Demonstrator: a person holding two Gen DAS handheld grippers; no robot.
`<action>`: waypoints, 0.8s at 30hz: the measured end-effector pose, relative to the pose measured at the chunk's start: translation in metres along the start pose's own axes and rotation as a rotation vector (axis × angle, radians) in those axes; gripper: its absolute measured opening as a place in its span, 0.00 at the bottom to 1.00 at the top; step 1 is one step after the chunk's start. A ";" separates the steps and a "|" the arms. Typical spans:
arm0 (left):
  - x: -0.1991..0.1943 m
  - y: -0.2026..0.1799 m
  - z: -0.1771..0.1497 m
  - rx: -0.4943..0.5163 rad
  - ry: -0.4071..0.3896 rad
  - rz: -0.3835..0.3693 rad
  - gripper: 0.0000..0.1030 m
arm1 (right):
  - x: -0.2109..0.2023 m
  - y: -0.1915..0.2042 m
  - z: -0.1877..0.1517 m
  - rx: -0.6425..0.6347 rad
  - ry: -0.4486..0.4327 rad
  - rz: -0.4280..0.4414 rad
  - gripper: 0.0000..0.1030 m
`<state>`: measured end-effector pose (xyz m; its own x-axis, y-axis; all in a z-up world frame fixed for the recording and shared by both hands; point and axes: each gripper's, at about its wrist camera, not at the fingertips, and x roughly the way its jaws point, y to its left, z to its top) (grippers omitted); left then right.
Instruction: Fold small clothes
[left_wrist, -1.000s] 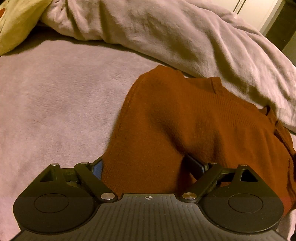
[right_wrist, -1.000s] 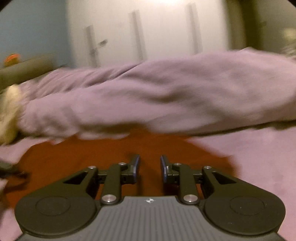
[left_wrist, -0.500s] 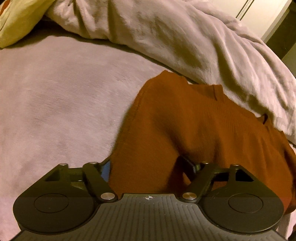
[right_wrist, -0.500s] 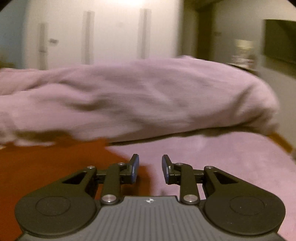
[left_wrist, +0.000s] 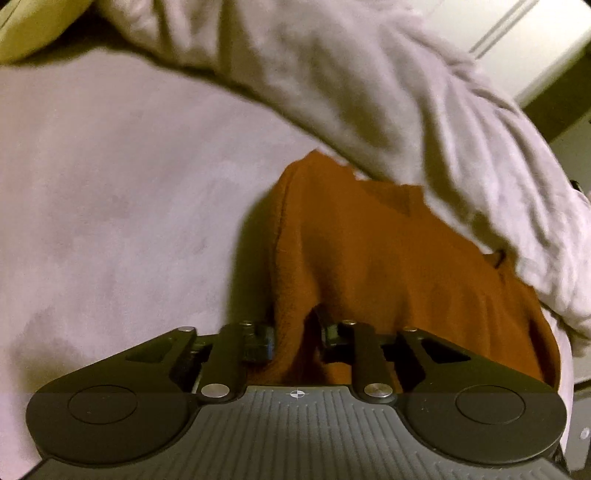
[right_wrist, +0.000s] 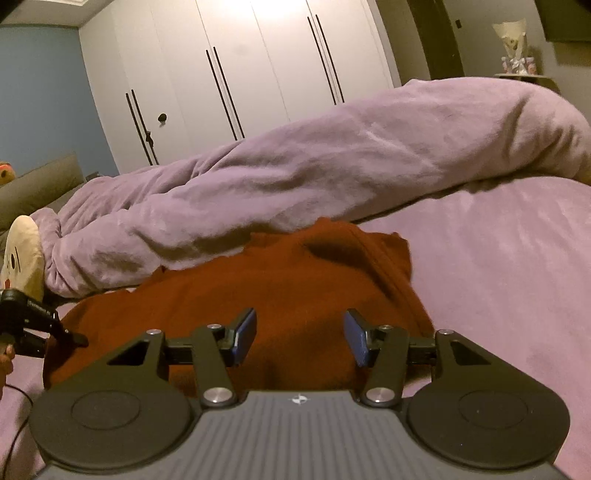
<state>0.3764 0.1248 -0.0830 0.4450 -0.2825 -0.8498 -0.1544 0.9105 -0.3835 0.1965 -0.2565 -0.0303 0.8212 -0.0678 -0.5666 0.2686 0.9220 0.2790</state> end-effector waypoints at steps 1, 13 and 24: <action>0.002 0.000 0.000 -0.003 0.015 0.004 0.28 | -0.002 -0.002 -0.001 0.001 -0.001 -0.001 0.52; -0.062 -0.168 -0.015 0.285 -0.055 -0.095 0.09 | 0.001 -0.032 -0.010 0.049 0.030 0.036 0.53; -0.016 -0.263 -0.109 0.520 0.038 -0.200 0.14 | -0.015 -0.061 -0.008 0.150 0.050 0.028 0.52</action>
<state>0.3139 -0.1431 -0.0078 0.3877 -0.4670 -0.7947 0.3898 0.8643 -0.3177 0.1643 -0.3092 -0.0450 0.8046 -0.0203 -0.5935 0.3210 0.8557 0.4058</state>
